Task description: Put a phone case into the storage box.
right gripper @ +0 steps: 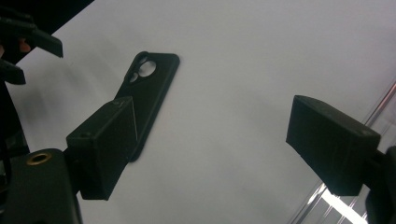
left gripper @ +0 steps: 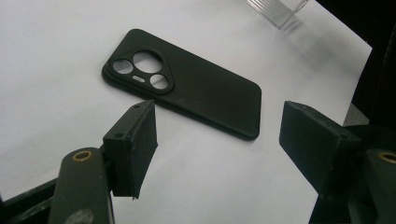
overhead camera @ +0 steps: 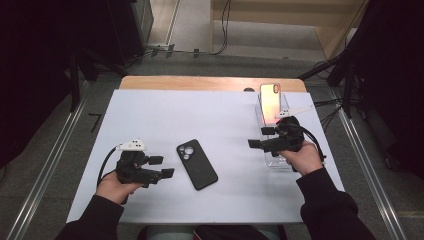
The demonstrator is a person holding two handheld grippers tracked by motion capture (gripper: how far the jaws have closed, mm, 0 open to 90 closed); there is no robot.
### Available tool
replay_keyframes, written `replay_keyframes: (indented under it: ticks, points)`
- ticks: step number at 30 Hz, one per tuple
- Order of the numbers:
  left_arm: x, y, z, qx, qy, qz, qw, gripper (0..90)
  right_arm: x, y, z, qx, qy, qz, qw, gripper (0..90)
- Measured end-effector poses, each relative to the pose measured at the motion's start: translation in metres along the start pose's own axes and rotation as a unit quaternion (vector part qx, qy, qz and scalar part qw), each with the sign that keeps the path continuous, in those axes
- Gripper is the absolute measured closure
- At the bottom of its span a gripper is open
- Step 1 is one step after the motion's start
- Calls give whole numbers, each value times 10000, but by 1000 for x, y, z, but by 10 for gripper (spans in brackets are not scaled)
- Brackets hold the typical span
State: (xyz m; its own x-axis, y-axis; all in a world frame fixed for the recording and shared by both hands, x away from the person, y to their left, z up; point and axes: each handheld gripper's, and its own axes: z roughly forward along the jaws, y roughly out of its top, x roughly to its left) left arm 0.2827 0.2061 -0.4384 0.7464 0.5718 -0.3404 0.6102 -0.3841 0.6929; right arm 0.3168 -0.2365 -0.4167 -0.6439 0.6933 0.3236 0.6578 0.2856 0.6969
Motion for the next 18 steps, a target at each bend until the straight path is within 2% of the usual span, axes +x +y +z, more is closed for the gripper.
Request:
replay_keyframes:
  ticks: [3,5,14,18]
  points:
    - [0,-1,-1,-24,-15,0,10000,281,5,-7,-1,-15,87,-103,9999,147]
    - [0,-1,-1,-31,-5,13,10000,281,8,-11,-3,-30,126,-195,9997,186]
    - [-5,-3,-2,-126,-32,32,9999,281,21,-32,-10,-87,241,-492,9985,208]
    - [-8,-5,-3,-136,-72,61,9999,281,24,-43,-11,-34,290,-530,9982,209]
